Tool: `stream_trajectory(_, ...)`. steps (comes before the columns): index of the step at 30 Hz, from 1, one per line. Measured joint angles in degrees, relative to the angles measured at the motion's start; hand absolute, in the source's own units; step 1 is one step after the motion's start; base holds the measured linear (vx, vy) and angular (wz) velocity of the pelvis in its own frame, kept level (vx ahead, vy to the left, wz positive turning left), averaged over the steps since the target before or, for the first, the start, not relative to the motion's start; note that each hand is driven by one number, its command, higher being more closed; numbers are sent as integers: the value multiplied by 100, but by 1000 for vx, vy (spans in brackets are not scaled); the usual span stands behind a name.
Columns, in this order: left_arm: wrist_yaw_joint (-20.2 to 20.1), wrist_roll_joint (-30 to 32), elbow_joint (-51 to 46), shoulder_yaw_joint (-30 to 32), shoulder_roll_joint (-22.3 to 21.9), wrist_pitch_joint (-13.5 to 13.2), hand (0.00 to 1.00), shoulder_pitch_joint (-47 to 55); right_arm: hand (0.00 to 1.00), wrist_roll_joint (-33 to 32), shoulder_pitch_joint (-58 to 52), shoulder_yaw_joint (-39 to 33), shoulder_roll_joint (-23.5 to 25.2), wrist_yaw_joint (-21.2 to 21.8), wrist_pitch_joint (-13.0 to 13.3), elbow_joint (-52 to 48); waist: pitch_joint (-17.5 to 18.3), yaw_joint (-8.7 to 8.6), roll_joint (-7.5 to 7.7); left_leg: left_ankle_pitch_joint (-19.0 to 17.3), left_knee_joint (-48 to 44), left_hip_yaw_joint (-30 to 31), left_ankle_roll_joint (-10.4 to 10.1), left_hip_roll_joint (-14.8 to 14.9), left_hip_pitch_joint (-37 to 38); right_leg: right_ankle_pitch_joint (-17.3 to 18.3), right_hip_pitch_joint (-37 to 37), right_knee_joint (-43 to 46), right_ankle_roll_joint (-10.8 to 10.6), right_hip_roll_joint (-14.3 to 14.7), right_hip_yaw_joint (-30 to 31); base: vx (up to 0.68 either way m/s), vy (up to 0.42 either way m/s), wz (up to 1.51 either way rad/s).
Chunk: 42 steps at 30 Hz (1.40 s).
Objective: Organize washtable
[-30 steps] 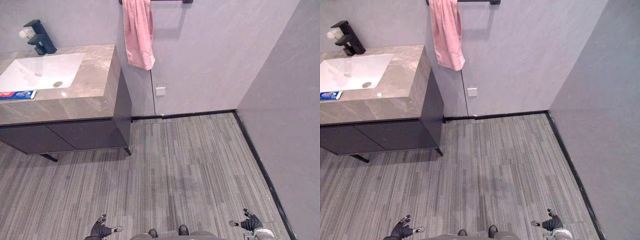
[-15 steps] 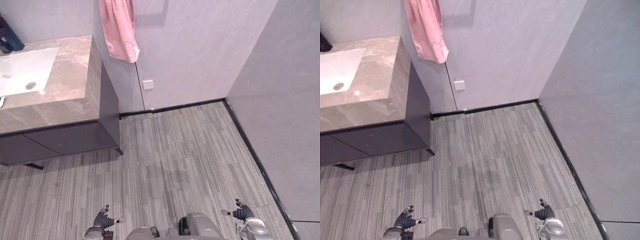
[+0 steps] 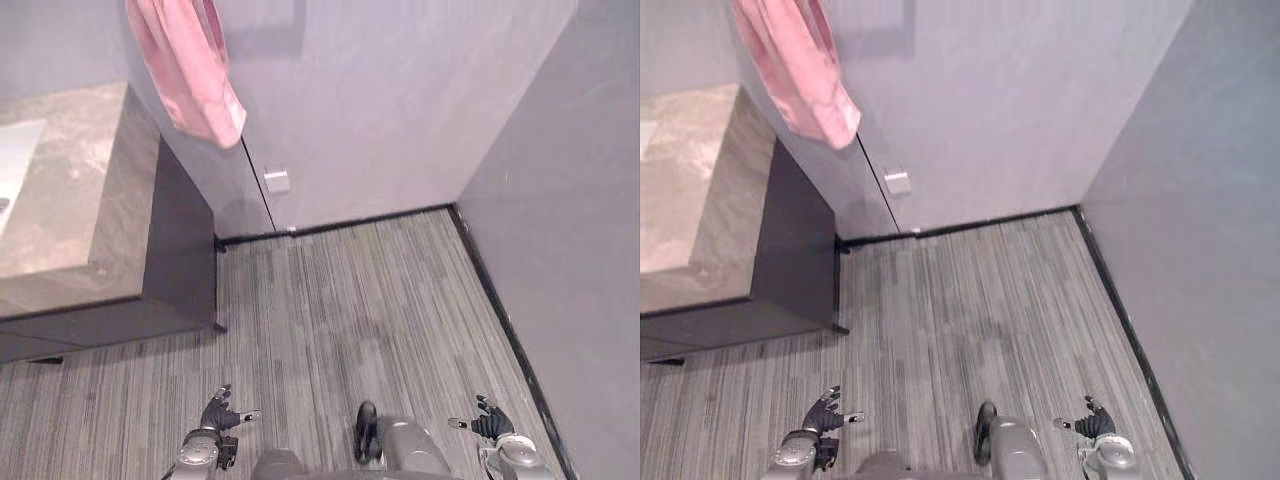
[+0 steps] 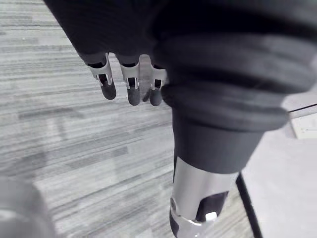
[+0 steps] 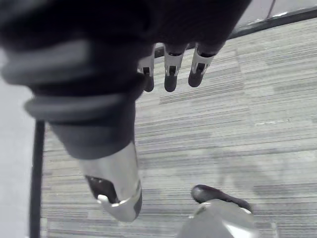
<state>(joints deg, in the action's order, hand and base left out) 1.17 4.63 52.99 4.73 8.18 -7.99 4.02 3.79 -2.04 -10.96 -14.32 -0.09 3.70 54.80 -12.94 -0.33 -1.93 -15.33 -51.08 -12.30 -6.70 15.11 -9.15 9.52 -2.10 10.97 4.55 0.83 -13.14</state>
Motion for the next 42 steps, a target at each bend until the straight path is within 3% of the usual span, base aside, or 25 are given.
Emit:
stream_trajectory(4,3,-5,-12,14,-11,9,0,-8,0,-94,89,-59,121,-19,-7,8,-82,133,117,-3,1873,-194,124,-450,-588,124,-407,-263,-242,-294,63,275,114,-6)
stream_trajectory(5,2,-6,-11,5,-25,12,0,21,0,-95,75,-116,117,-31,-8,7,-91,131,127,302,2875,-155,75,-670,-615,216,-536,-330,-386,-412,64,292,210,3)
stream_trajectory(6,8,-9,-7,0,-24,14,0,59,0,-95,53,-155,87,-91,-8,21,-71,158,30,962,3553,-32,146,-789,-590,326,-622,-365,-552,-452,102,307,247,-9)
stream_trajectory(7,14,-13,-7,9,-10,14,0,106,0,-95,51,-149,83,-101,-11,40,-53,190,5,1313,3646,-5,205,-841,-516,375,-671,-376,-626,-484,158,363,282,-21)
stream_trajectory(8,17,-21,-5,41,66,17,0,129,0,-94,56,-138,138,-97,-7,42,-4,248,77,1374,3696,-66,537,-1062,-456,458,-716,-404,-754,-653,237,322,212,-12)
stream_trajectory(10,17,-31,-7,100,128,18,0,10,0,-92,62,-148,139,-97,-6,61,-29,257,217,1100,3317,-51,825,-1264,-666,511,-713,-314,-885,-874,228,459,216,18)
stream_trajectory(12,15,-47,-2,207,124,22,0,-9,0,-92,62,-149,140,-93,-13,60,-27,264,265,711,2947,-58,923,-1339,-662,534,-629,210,-929,-998,392,377,188,12)
stream_trajectory(13,13,-46,4,247,135,25,0,27,0,-90,64,-145,156,-91,-5,59,-27,282,278,472,2892,-65,944,-1368,-486,547,-316,1155,-1073,-1082,636,504,248,-2)
stream_trajectory(14,15,-48,-8,247,181,26,0,88,0,-80,49,-100,197,-86,-6,61,-14,251,338,310,2971,-70,994,-1451,-207,383,138,2406,-1527,-1224,879,515,227,5)
stream_trajectory(15,14,-48,-13,241,215,27,0,109,0,-80,42,-63,222,-83,-7,62,-22,243,377,252,3021,-64,1029,-1510,-35,323,328,3006,-1668,-1266,1000,534,164,18)
stream_trajectory(16,16,-48,-13,220,264,32,0,125,0,-79,33,1,260,-80,-9,63,-27,228,439,156,3177,-42,1080,-1597,343,450,679,3908,-1633,-1267,1177,459,76,17)
stream_trajectory(18,21,-52,-21,216,300,30,0,153,0,-80,46,143,274,-73,-5,62,-44,177,418,123,3526,9,1083,-1616,897,599,1114,4395,-1374,-1179,1127,429,43,16)
stream_trajectory(20,26,-57,-62,219,336,28,0,124,0,-78,128,270,284,-64,20,55,-88,89,337,125,3857,124,1079,-1487,1400,787,1640,3916,-1011,-876,857,458,-41,26)
stream_trajectory(22,28,-60,-68,220,318,28,0,90,0,-80,124,270,283,-59,19,57,-116,91,277,125,3888,180,1078,-1344,1574,800,1906,3135,-942,-651,768,412,-107,29)
stream_trajectory(23,25,-61,-67,217,305,24,0,69,0,-80,109,268,281,-59,19,57,-116,38,283,114,3905,361,1024,-1256,1704,541,2025,2042,-846,-469,790,324,-122,50)
stream_trajectory(24,23,-62,-69,214,313,19,0,72,0,-81,69,269,283,-60,19,57,-89,-9,341,90,3903,438,888,-1267,1754,199,1987,1500,-823,-414,822,428,-169,80)
stream_trajectory(25,20,-61,-63,216,341,20,0,86,0,-81,-103,251,274,-65,20,64,-68,-49,464,-87,3874,586,580,-1353,1876,-933,1932,927,-517,-412,999,355,-146,57)
stream_trajectory(26,31,-63,-8,224,224,37,0,38,0,-81,-95,221,195,-72,11,120,-78,-46,295,-192,3864,684,446,-1193,1950,-802,1929,1151,-460,-335,895,512,-202,44)
stream_trajectory(30,12,-62,-99,230,-18,21,0,-72,0,-94,-170,-45,293,-85,-10,47,0,-33,120,100,2649,726,-63,-785,1565,-312,1471,1049,-225,-204,512,411,-207,34)
stream_trajectory(32,9,-62,-183,234,-103,19,0,-52,0,-98,-297,-41,346,-90,-10,-66,-4,76,120,219,1499,644,-334,-513,1175,-264,973,724,-151,-141,462,318,-148,15)
stream_trajectory(35,9,-62,-194,232,-234,21,0,-55,0,-153,-333,-143,423,-97,6,-304,10,131,130,21,962,147,1,-173,670,-254,435,327,-136,-130,405,173,-33,11)
stream_trajectory(38,11,-62,-191,225,-255,26,0,-24,0,-221,-239,-255,439,-99,20,-336,23,142,109,15,2174,101,96,-274,296,-189,338,289,-271,-274,438,112,92,1)
stream_trajectory(39,10,-63,-188,210,-259,26,0,-9,0,-221,-253,-259,423,-103,19,-331,42,141,81,174,2917,176,70,-359,315,-139,336,336,-365,-314,473,106,189,-13)
stream_trajectory(40,14,-65,-158,203,-254,29,0,31,0,-220,-254,-258,409,-109,18,-286,53,158,15,784,3370,266,107,-457,416,-51,348,441,-505,-333,585,143,217,-13)
stream_trajectory(42,21,-66,-120,190,-166,31,0,102,0,-217,-305,-232,479,-106,9,-213,126,178,147,854,3641,198,139,-710,573,-16,319,375,-671,-511,658,112,151,-4)
